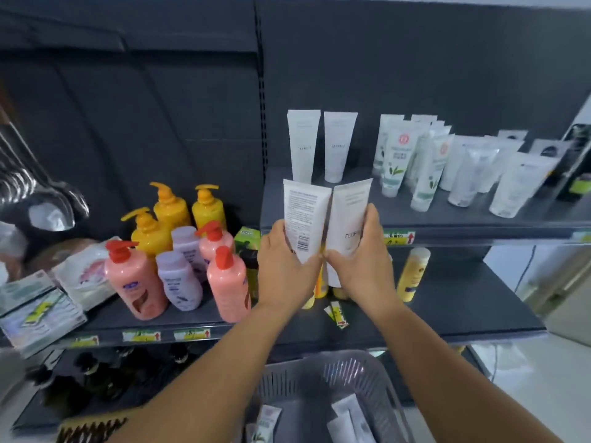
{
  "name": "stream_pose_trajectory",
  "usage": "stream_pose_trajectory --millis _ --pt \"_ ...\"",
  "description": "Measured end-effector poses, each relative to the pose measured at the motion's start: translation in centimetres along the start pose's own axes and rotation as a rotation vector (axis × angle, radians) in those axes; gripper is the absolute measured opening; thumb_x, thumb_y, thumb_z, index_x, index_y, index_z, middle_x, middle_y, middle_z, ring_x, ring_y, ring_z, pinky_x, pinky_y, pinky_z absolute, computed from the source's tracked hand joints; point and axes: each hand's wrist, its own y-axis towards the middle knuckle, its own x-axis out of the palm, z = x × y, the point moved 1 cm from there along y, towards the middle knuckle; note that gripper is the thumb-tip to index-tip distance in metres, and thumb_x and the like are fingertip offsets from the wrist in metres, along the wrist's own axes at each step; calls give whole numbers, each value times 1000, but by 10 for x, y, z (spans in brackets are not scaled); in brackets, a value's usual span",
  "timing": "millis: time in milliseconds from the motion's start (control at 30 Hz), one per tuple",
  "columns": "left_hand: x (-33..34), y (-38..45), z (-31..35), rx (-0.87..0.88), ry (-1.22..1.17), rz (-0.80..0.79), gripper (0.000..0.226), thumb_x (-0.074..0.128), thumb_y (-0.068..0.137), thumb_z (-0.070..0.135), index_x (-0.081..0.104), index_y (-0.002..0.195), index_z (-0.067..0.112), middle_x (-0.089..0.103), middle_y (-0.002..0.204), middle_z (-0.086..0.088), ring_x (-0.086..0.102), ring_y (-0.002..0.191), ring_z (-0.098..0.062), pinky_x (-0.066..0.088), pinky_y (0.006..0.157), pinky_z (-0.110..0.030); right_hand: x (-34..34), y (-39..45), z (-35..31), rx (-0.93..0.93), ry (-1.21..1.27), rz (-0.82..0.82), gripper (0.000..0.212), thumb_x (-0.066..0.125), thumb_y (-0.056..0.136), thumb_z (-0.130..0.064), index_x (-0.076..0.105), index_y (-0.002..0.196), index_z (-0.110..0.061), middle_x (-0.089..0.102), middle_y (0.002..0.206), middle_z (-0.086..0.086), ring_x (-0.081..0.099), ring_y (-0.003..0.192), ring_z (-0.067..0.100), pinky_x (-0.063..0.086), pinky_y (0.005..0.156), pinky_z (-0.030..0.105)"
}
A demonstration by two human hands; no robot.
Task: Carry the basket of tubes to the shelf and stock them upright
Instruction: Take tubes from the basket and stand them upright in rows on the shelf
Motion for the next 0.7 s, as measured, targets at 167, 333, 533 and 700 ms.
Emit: stream_pose_trajectory --millis 167,333,533,700 --pt "4 69 32 47 -67 26 56 79 62 34 48 108 29 59 108 8 56 104 -14 52 86 -34 -6 70 -21 -56 0 92 92 78 68 -25 26 143 -22 42 136 -1 47 122 19 49 93 47" --pt "25 128 39 17 -106 53 61 86 62 25 40 101 34 52 109 9 54 101 -10 46 82 -24 4 138 -19 -62 -25 121 87 79 66 -22 30 137 -19 44 129 -1 47 114 17 47 86 38" --pt "67 168 12 -89 -29 76 65 85 62 18 39 107 26 47 111 6 51 109 -18 48 89 -34 31 187 16 24 -101 85 86 81 68 -21 29 136 -18 38 132 2 48 114 24 46 83 37" --pt "86 187 0 -135 -21 93 73 85 62 19 38 117 21 46 117 4 49 109 -20 48 91 -40 44 219 29 26 -119 81 83 82 69 -21 29 133 -16 35 134 3 48 113 26 45 84 38"
